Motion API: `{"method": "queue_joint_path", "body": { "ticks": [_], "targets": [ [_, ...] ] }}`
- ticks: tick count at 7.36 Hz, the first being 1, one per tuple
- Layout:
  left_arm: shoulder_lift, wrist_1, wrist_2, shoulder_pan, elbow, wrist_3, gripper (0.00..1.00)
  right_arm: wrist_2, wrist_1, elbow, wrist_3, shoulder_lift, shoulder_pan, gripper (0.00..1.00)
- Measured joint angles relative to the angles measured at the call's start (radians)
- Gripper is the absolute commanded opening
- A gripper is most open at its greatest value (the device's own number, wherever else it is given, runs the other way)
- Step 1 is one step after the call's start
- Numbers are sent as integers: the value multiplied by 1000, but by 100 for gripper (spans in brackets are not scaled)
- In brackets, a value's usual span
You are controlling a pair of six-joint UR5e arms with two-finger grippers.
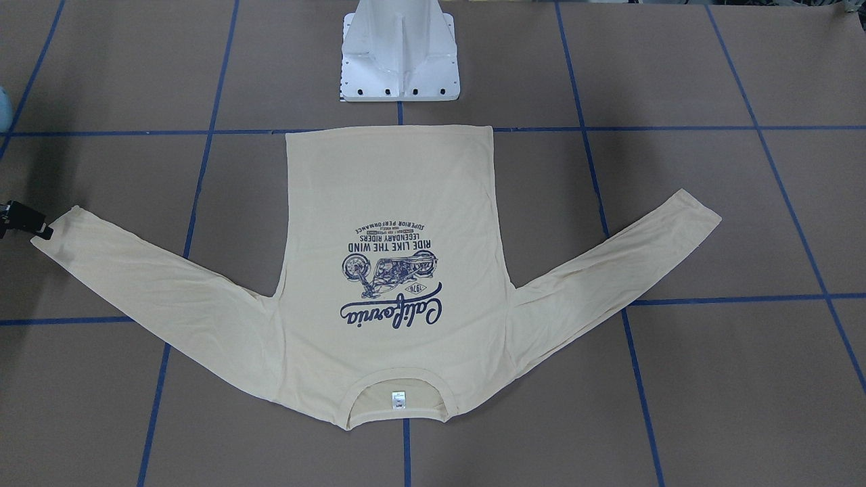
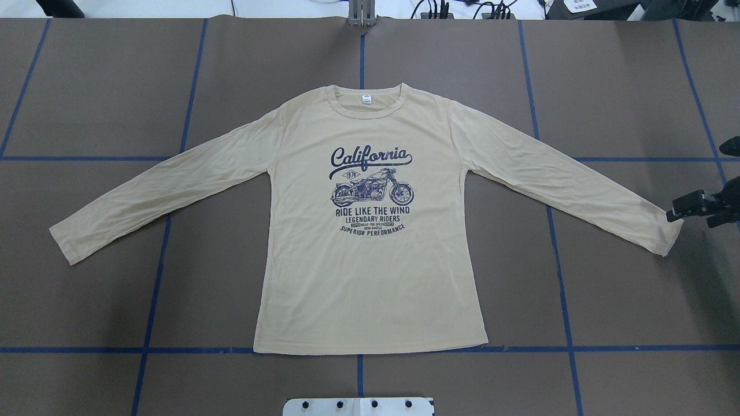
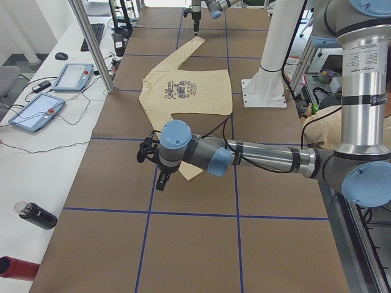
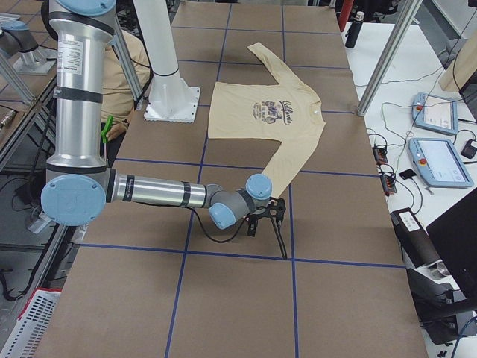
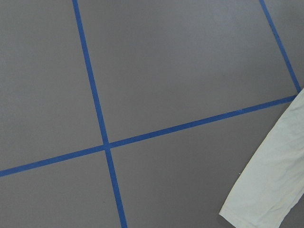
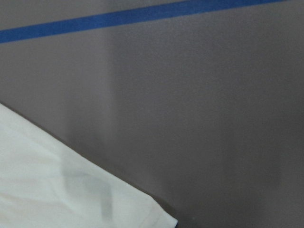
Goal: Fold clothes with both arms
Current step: 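Move the right gripper to the cuff of the sleeve nearest it and grasp it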
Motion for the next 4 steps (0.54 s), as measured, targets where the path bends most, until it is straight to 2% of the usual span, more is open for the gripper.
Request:
{"method": "queue_joint_path", "body": {
  "ticks": [1,2,3,4],
  "targets": [
    [0,0,0,0,0,0,100,-3,0,-10,1,3,-4,62],
    [0,0,0,0,-1,0,100,-4,0,-16,3,5,-7,21],
    [0,0,0,0,-1,0,100,-4,0,-18,8,6,-9,0],
    [0,0,1,0,0,0,100,-5,0,-19,11,8,-10,0]
  ]
}}
